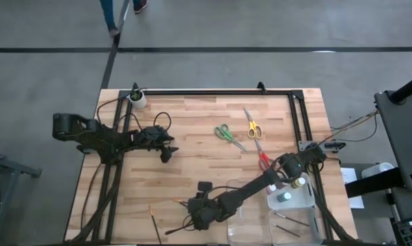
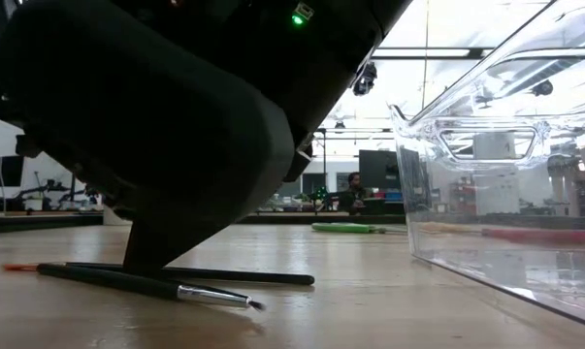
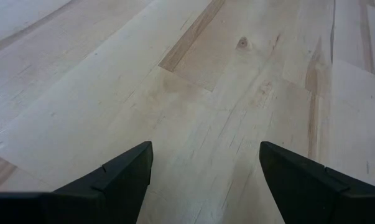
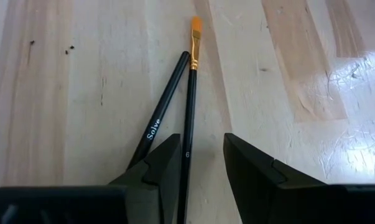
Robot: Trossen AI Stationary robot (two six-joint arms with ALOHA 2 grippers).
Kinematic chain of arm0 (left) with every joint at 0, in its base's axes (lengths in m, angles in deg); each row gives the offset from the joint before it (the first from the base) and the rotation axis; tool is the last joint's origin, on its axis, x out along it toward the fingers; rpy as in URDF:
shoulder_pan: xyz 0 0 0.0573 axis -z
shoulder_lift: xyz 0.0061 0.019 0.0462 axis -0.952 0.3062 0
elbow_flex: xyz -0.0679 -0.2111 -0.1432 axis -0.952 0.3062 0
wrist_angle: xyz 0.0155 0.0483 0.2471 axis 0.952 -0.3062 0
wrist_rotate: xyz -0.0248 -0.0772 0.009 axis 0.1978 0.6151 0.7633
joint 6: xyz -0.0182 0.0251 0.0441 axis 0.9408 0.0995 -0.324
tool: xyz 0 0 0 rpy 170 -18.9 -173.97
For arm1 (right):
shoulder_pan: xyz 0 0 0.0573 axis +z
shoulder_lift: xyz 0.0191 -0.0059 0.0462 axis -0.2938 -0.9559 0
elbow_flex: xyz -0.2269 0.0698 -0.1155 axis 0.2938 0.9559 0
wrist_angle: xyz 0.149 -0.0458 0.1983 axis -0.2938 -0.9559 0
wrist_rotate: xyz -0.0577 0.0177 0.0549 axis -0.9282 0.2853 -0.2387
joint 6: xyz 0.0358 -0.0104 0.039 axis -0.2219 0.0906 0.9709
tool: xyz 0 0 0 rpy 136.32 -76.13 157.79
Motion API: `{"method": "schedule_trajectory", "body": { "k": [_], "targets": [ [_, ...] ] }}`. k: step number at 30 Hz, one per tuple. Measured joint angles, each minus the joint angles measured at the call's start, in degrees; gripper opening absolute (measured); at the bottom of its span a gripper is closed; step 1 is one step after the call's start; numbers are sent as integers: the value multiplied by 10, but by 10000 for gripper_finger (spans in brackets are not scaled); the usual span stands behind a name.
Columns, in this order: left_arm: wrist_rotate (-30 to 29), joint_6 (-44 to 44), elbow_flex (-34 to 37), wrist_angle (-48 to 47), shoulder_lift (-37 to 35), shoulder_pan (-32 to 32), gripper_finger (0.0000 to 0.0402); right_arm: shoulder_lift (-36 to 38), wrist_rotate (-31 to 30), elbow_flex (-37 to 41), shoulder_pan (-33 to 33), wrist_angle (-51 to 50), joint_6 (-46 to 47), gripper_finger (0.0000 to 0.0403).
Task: Pick & Place Paint Supplies
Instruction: Put the right gold paintbrush into the right transparent bin
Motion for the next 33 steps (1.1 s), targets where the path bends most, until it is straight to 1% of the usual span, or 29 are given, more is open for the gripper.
{"method": "schedule_trajectory", "body": {
  "k": [6, 8, 10, 16, 17, 33],
  "targets": [
    [0, 0, 0, 0, 0, 0, 303, 0, 30, 0, 0, 1, 8, 122],
    [0, 0, 0, 0, 0, 0, 303, 0, 46, 0, -1, 1, 22, 115],
    [0, 0, 0, 0, 0, 0, 303, 0, 50, 0, -1, 2, 29, 97],
    [0, 0, 0, 0, 0, 0, 303, 0, 51, 0, 0, 5, 29, 22],
    [0, 0, 0, 0, 0, 0, 303, 0, 51, 0, 0, 5, 27, 16],
    [0, 0, 0, 0, 0, 0, 303, 7, 51, 1, 1, 10, 24, 13]
  ]
}}
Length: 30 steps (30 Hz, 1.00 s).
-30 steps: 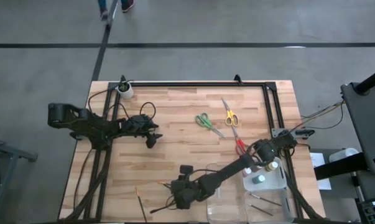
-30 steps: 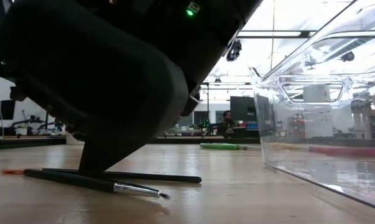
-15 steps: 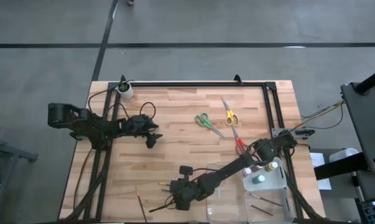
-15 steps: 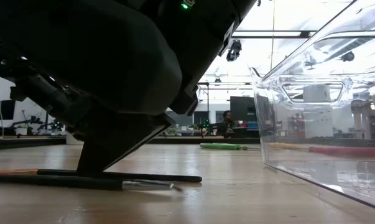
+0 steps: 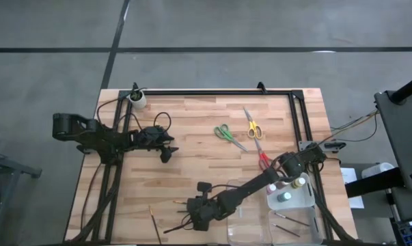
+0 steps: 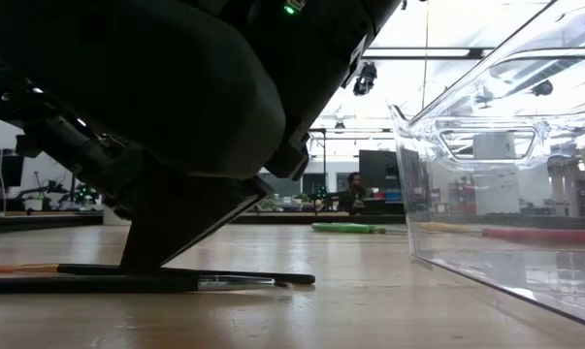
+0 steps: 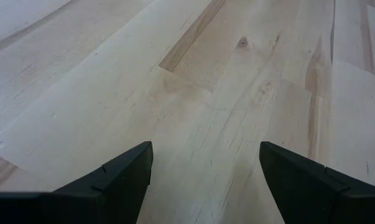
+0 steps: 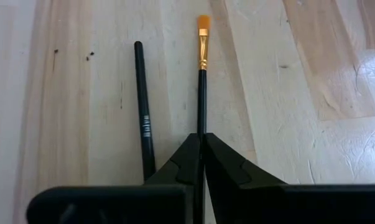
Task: Pick & Place Paint Supplies
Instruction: Put the right gold paintbrush into the right transparent bin
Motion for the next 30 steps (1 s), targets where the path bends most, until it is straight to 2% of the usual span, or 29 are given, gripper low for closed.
{"method": "schedule_trajectory", "body": {
  "k": [8, 19, 30],
  "targets": [
    [0, 0, 0, 0, 0, 0, 303, 22, 14, 3, 2, 1, -6, 12],
    [0, 0, 0, 0, 0, 0, 303, 39, 2, 2, 1, 7, -21, 12],
    [0, 0, 0, 0, 0, 0, 303, 125, -1, 1, 17, 7, -81, 12]
  ]
}}
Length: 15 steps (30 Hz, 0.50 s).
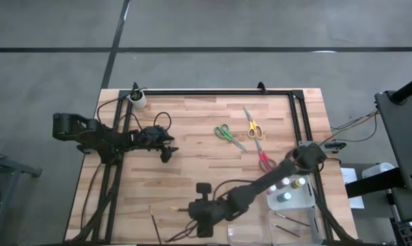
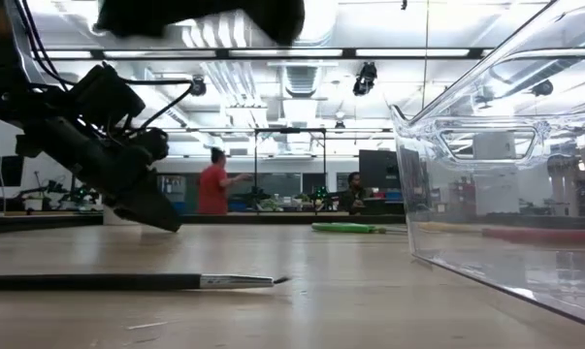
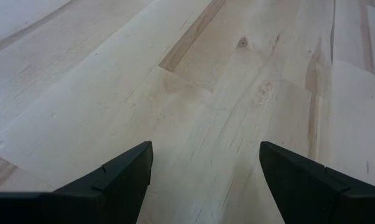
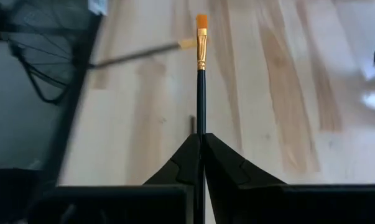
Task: Pick & Place Paint Supplies
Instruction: Put the right gold paintbrush into the right transparent bin
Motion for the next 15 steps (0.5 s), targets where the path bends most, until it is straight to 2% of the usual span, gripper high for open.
{"method": "schedule_trajectory", "body": {
  "k": [6, 15],
  "targets": [
    [0, 0, 0, 0, 0, 0, 304, 71, 0, 8, 20, -41, -18, 12],
    [0, 0, 0, 0, 0, 0, 304, 188, 0, 40, 74, -201, 24, 12]
  ]
}}
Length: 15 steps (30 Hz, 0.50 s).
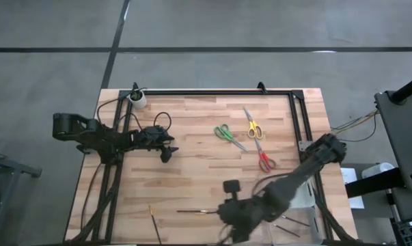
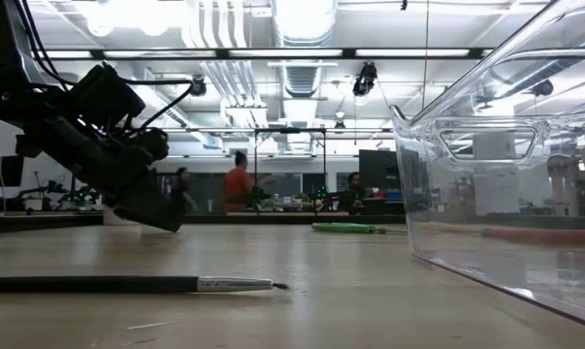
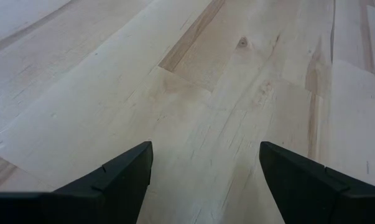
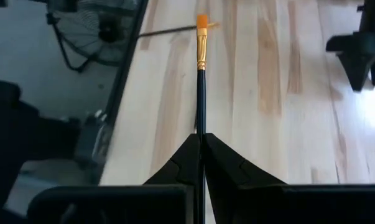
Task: Pick & Place Paint Supplies
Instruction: Put the right gold paintbrush into the right transparent bin
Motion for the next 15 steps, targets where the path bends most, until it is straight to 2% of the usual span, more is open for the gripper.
{"method": "schedule_trajectory", "body": {
  "k": [6, 15],
  "targets": [
    [0, 0, 0, 0, 0, 0, 304, 70, -25, 46, 53, -49, 82, 12],
    [0, 0, 0, 0, 0, 0, 304, 150, -34, 121, 143, -99, 263, 12]
  ]
}}
